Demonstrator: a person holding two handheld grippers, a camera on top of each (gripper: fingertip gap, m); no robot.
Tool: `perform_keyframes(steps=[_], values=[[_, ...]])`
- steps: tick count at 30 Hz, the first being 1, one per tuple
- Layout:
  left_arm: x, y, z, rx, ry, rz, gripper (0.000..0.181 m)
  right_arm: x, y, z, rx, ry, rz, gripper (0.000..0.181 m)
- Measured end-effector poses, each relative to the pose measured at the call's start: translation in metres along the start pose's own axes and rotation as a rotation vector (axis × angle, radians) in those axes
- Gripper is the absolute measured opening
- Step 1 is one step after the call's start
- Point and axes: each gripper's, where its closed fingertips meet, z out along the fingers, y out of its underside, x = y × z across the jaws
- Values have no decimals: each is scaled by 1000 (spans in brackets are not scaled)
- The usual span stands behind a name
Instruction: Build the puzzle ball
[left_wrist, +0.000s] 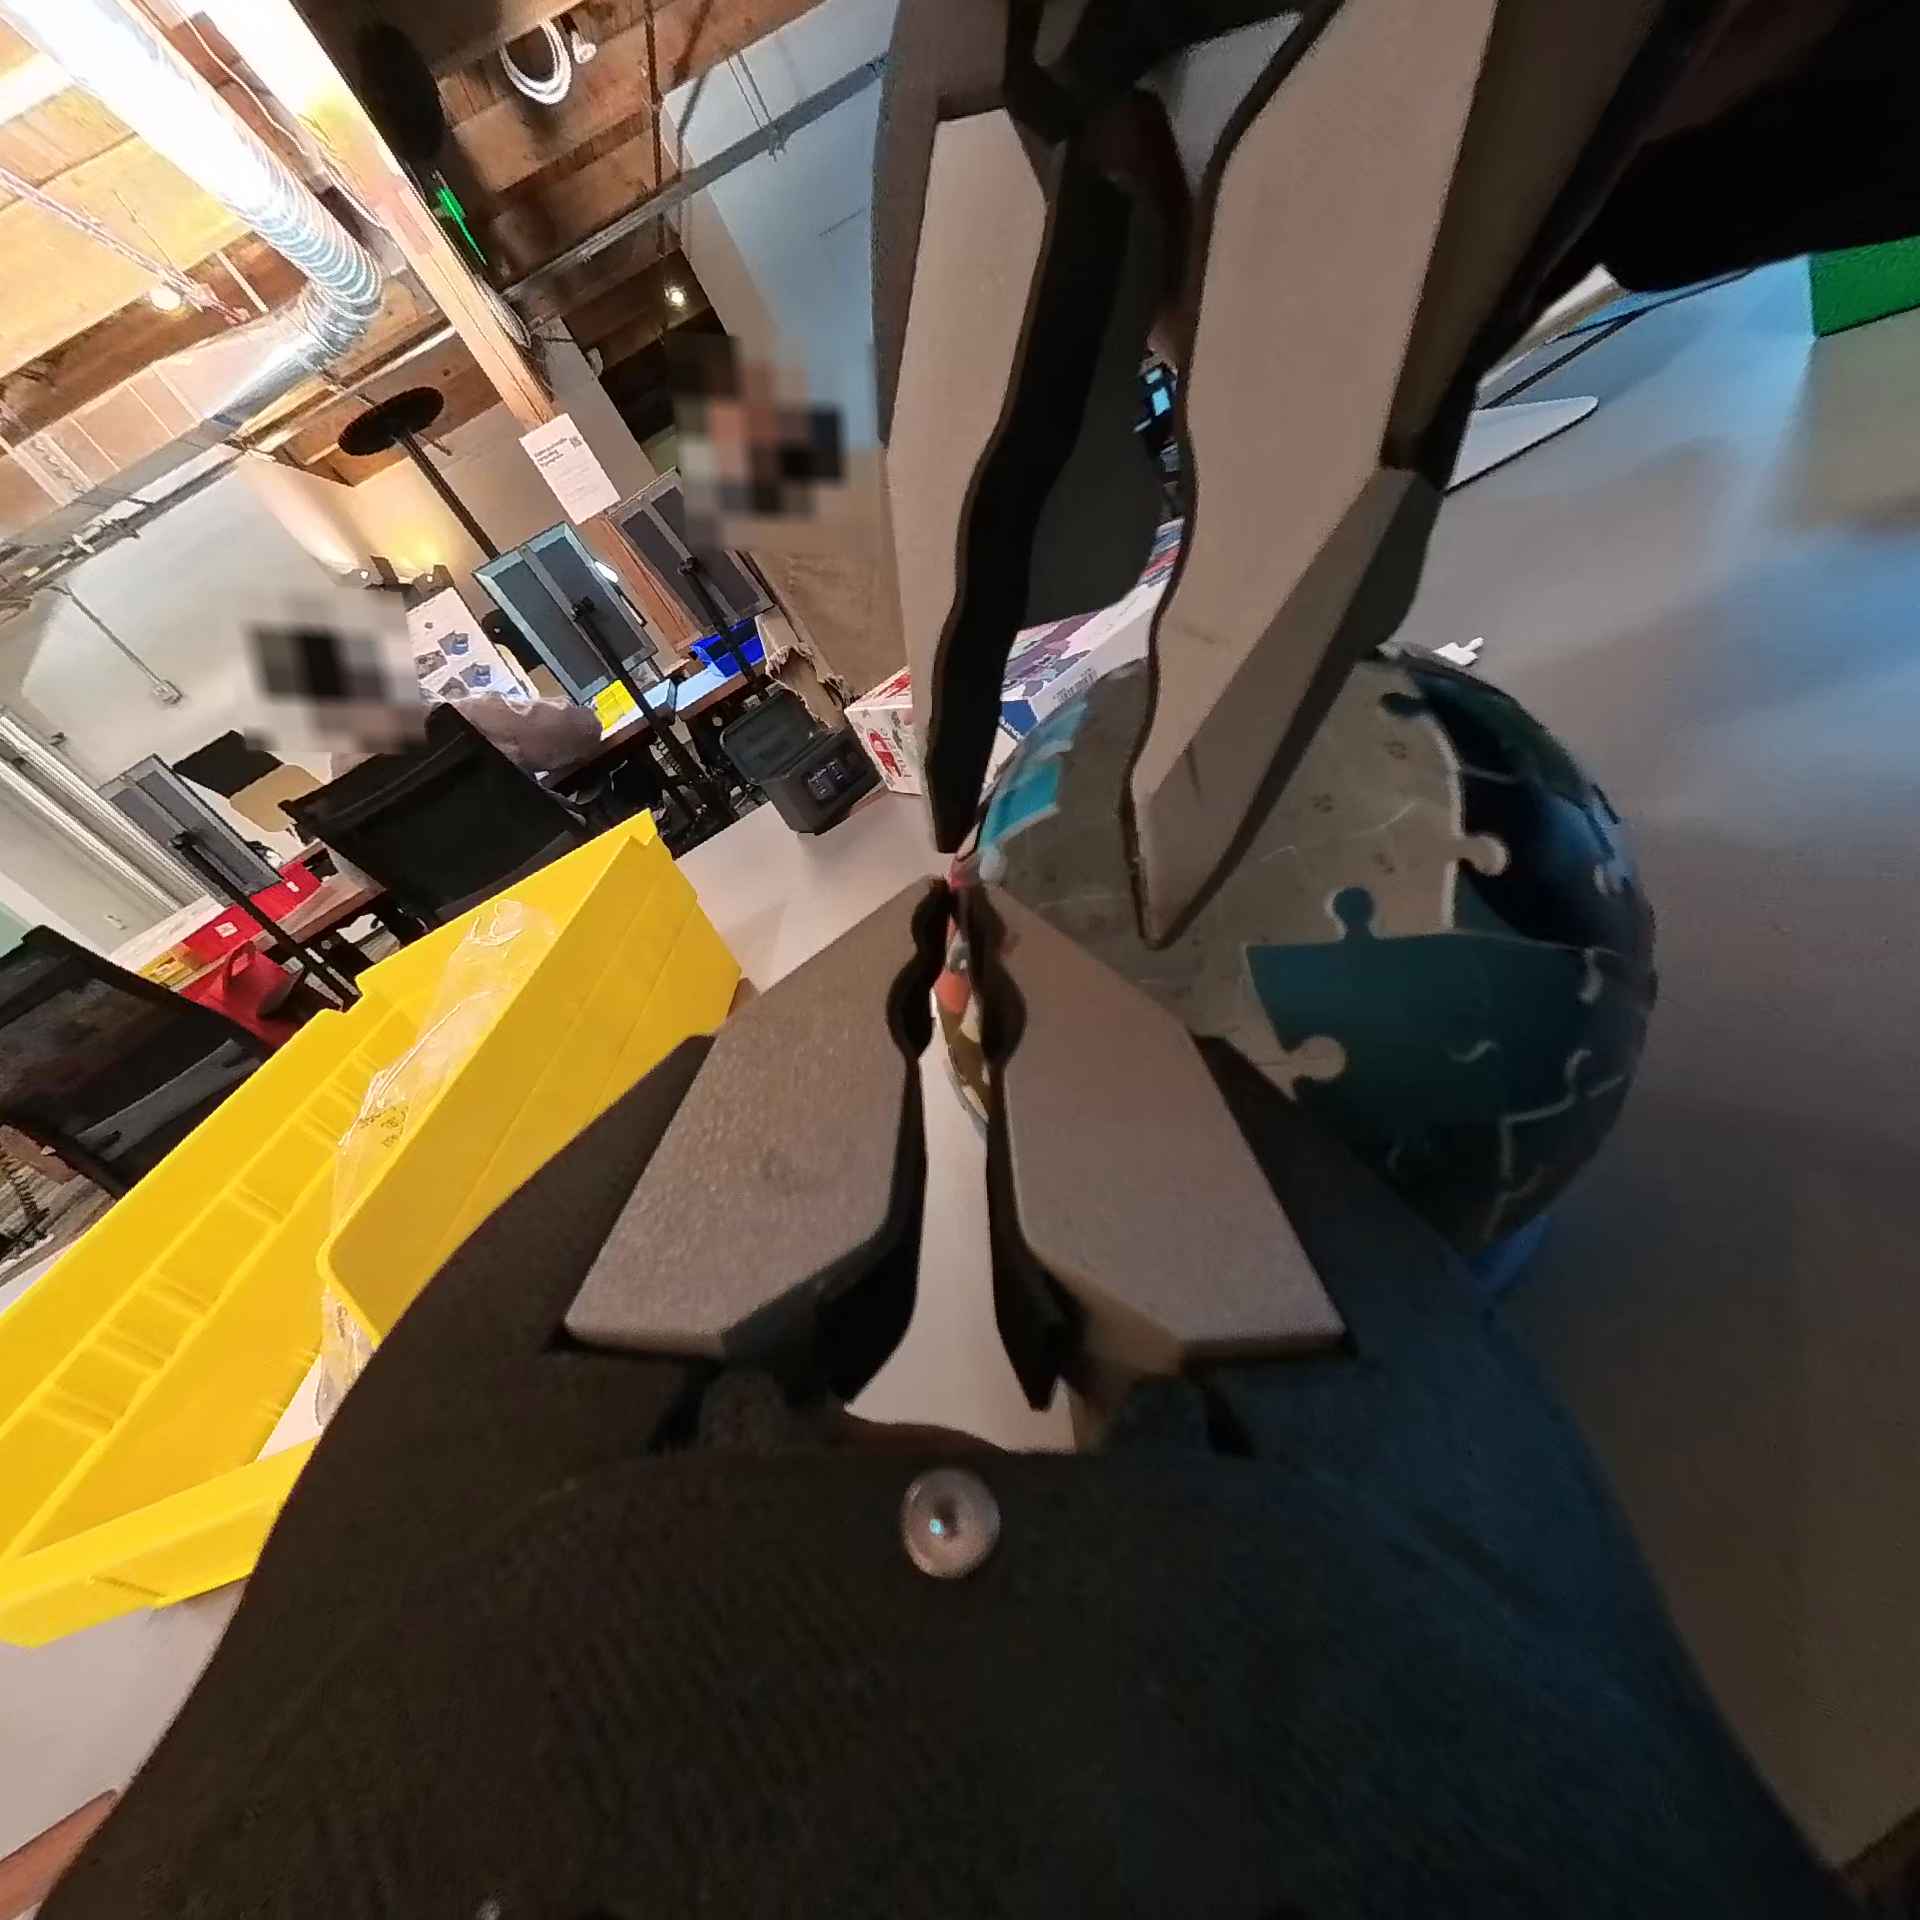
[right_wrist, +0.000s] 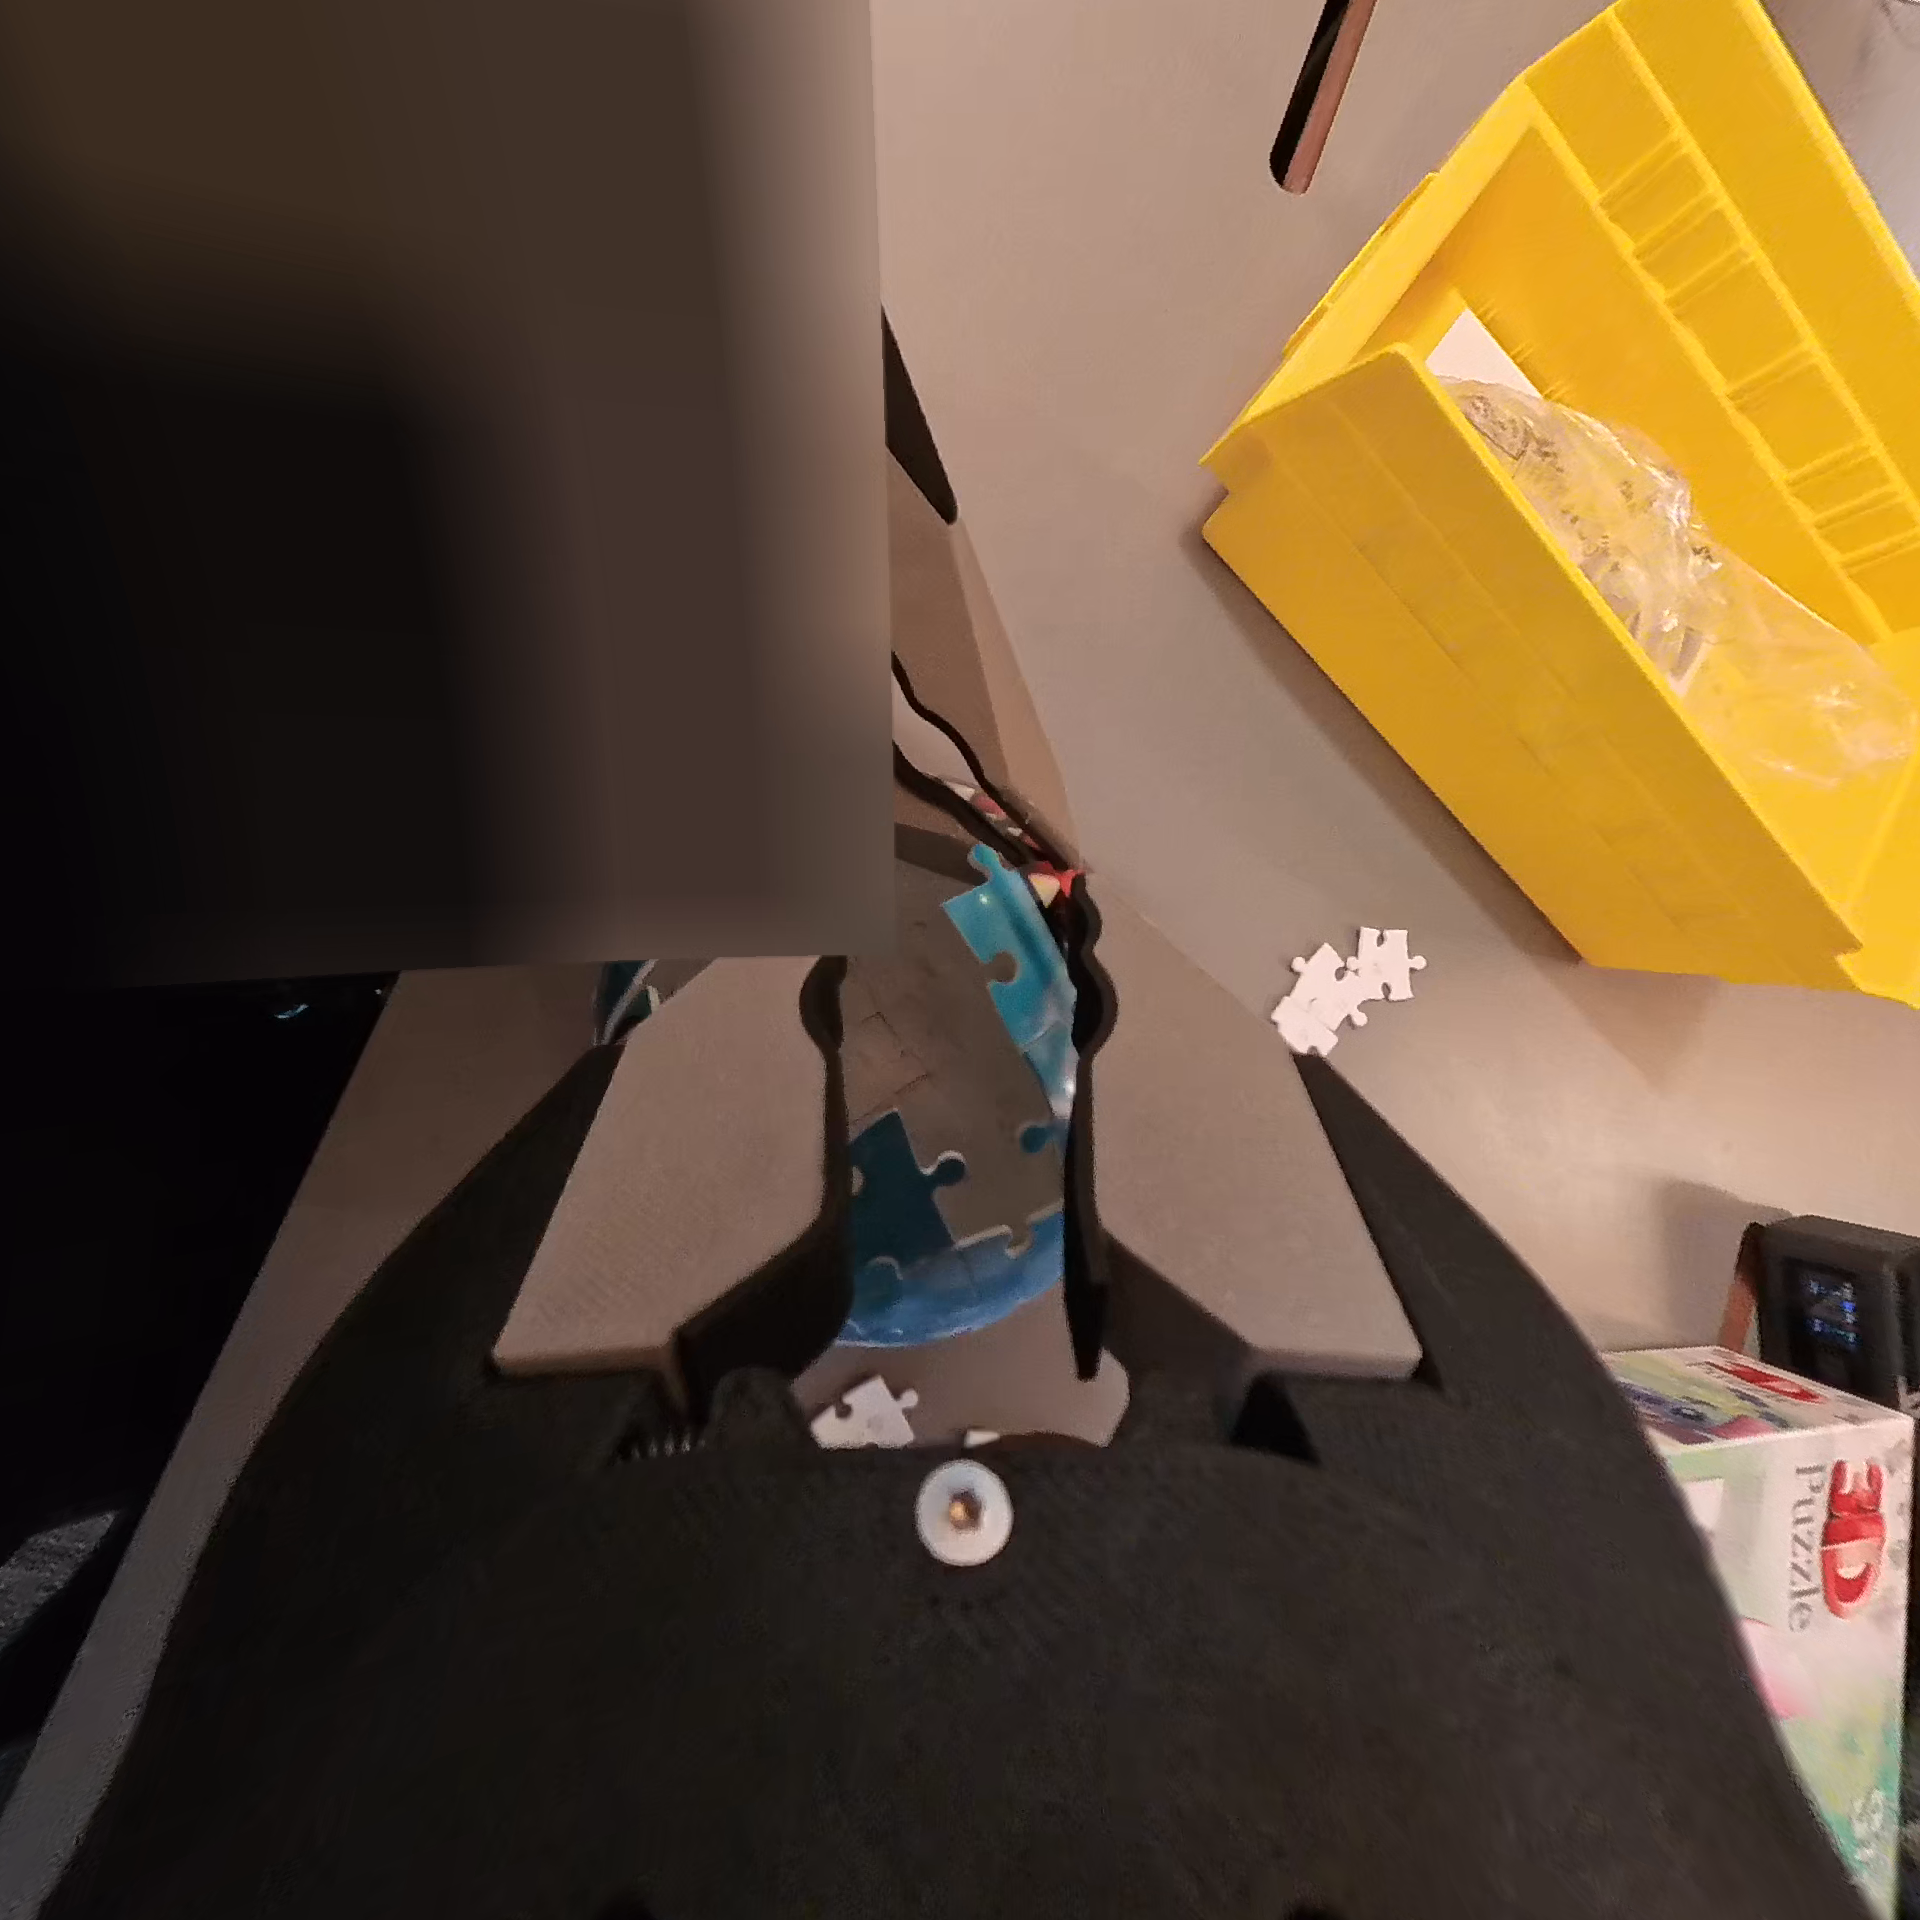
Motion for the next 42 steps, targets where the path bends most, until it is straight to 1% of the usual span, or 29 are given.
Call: perform_keyframes(steps=[10,42], values=[[0,2,0,-8,-2,0,1,0,2,1,-51,-12,-64,39],[-1,3,-1,-13,-5,3,1,-4,2,2,-72,-2,-118,42]])
